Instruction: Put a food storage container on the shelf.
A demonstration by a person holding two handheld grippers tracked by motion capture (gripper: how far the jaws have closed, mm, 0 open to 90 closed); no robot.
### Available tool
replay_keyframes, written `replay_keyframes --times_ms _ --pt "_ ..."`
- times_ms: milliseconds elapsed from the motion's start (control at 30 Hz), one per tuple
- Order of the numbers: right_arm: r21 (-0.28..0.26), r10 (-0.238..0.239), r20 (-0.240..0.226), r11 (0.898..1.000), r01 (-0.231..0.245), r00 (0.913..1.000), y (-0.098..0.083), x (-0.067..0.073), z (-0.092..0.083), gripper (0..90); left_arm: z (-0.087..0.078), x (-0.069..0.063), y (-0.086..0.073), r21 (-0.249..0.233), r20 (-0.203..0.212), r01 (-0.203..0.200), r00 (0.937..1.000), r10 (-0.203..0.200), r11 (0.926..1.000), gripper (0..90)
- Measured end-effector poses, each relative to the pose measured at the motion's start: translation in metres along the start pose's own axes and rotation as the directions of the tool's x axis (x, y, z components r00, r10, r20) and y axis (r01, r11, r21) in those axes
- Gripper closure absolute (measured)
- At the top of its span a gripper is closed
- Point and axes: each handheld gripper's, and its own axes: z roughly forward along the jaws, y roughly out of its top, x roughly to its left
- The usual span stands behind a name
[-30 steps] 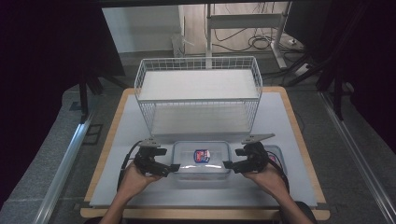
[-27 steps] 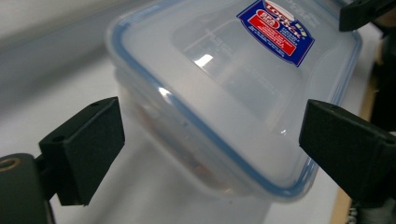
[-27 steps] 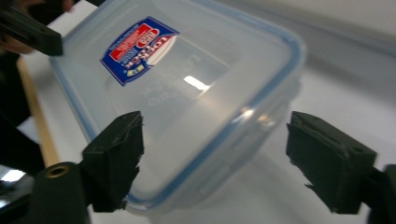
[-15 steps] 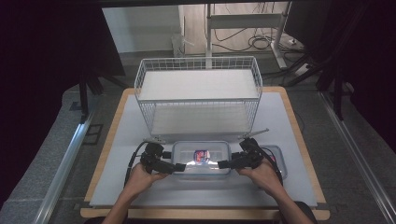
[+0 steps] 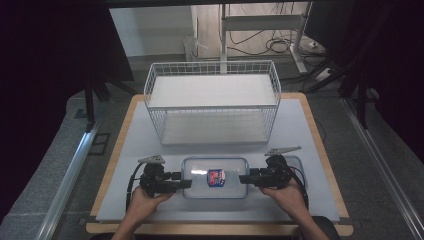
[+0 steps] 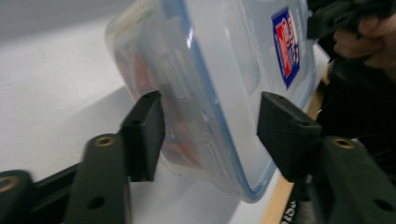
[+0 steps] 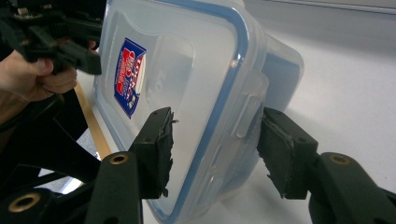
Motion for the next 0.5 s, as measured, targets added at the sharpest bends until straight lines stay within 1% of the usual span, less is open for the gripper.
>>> replay_keyframes --times_ms 33,100,133,200,233,267,300,333,400,467,500 --pt "0.0 -0.009 0.0 1.0 0.009 1.0 -0.0006 0.0006 -0.0006 46.5 -0.0011 0.0017 -0.0024 -0.016 0.02 0.015 0.9997 -0.015 0.9998 47.2" --pt "-0.007 -0.012 -0.006 1.0 0.012 0.9999 -0.002 0.0 -0.0005 45.8 -0.0012 0.0017 -0.0023 -0.016 0.02 0.017 0.9997 -0.017 0.9997 47.6" --pt "-0.003 -0.008 -0.015 1.0 0.008 0.9999 -0.0028 -0.0015 0.0004 43.9 -0.0014 0.0021 -0.0025 -0.017 0.022 0.02 0.9996 -0.02 0.9996 47.8" --pt "0.008 0.009 -0.04 1.0 -0.009 0.9992 -0.0054 -0.0049 0.0035 40.7 -0.0029 0.0045 -0.0046 -0.024 0.045 0.04 0.9982 -0.039 0.9989 49.4" --pt "0.003 0.019 -0.049 1.0 -0.019 0.9986 -0.0065 -0.0061 0.0041 41.1 -0.0042 0.0062 -0.0065 -0.027 0.064 0.053 0.9966 -0.051 0.9982 50.5" --pt "0.003 0.019 -0.049 1.0 -0.019 0.9986 -0.0065 -0.0061 0.0041 41.1 -0.0042 0.0062 -0.0065 -0.027 0.064 0.053 0.9966 -0.051 0.9982 51.7" --pt "0.001 0.019 -0.054 1.0 -0.019 0.9983 -0.0066 -0.0064 0.004 41.8 -0.0049 0.0071 -0.0079 -0.031 0.075 0.064 0.9953 -0.062 0.9975 51.7" --pt "0.001 0.011 -0.049 1.0 -0.011 0.9987 -0.0059 -0.0055 0.0036 43.7 -0.0055 0.0075 -0.0095 -0.035 0.082 0.075 0.9941 -0.072 0.9966 52.8" --pt "-0.006 0.008 -0.044 1.0 -0.009 0.999 -0.0058 -0.0049 0.0034 44.6 -0.0056 0.0072 -0.0093 -0.034 0.079 0.077 0.9941 -0.074 0.9965 52.9" --pt "-0.01 0.017 -0.043 1.0 -0.018 0.9989 -0.0061 -0.0046 0.0028 45.9 -0.0058 0.0059 -0.0086 -0.034 0.071 0.075 0.9949 -0.072 0.9966 53.1" --pt "-0.018 0.051 -0.064 0.998 -0.052 0.9966 -0.0076 -0.0069 0.001 48.3 -0.0057 0.0055 -0.0086 -0.036 0.069 0.077 0.9948 -0.074 0.9964 53.4"
